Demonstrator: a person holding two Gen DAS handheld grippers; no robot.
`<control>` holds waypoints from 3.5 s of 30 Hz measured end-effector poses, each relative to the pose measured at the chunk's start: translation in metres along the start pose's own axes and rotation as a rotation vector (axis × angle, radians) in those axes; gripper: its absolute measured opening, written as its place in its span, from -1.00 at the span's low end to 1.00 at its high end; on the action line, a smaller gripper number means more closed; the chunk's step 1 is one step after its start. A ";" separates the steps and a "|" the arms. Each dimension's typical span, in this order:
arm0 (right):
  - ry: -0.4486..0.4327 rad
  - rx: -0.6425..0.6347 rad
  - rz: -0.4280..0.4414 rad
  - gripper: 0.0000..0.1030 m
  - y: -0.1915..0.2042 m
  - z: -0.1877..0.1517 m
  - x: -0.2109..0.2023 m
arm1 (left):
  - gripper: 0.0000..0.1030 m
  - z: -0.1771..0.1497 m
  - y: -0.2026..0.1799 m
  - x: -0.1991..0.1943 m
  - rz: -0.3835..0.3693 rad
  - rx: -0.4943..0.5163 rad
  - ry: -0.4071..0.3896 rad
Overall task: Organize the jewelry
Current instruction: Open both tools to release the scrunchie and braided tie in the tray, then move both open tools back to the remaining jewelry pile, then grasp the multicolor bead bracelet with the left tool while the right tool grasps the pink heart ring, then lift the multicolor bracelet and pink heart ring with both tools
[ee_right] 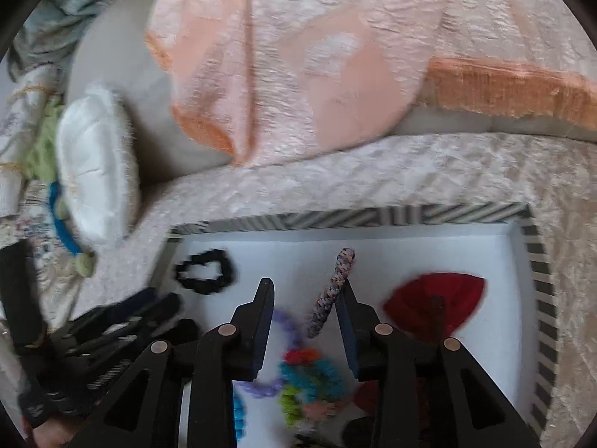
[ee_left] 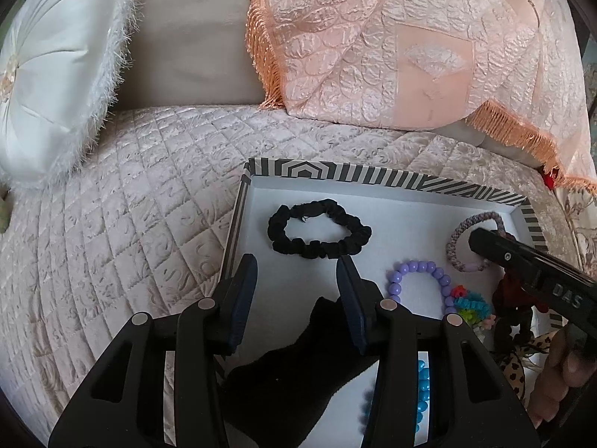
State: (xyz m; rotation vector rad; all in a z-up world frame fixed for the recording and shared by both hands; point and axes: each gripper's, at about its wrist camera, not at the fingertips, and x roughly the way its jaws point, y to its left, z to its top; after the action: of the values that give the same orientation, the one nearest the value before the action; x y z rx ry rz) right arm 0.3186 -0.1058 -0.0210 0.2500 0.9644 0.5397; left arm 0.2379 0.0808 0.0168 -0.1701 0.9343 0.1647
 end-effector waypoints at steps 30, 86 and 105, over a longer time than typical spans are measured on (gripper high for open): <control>-0.050 -0.136 -0.061 -0.38 0.025 -0.138 -0.123 | -0.04 -0.110 -0.002 -0.115 -0.139 0.115 -0.096; 0.016 -0.312 -0.100 -0.60 0.055 -0.217 -0.138 | -0.85 -0.169 -0.028 -0.121 -0.241 0.206 -0.059; 0.000 -0.267 -0.152 -0.60 0.054 -0.210 -0.127 | -0.85 -0.168 -0.027 -0.108 -0.155 0.170 -0.056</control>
State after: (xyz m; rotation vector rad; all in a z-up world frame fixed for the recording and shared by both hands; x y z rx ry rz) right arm 0.0687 -0.1357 -0.0240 -0.0624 0.8921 0.5223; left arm 0.0487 0.0112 0.0080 -0.0796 0.8711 -0.0531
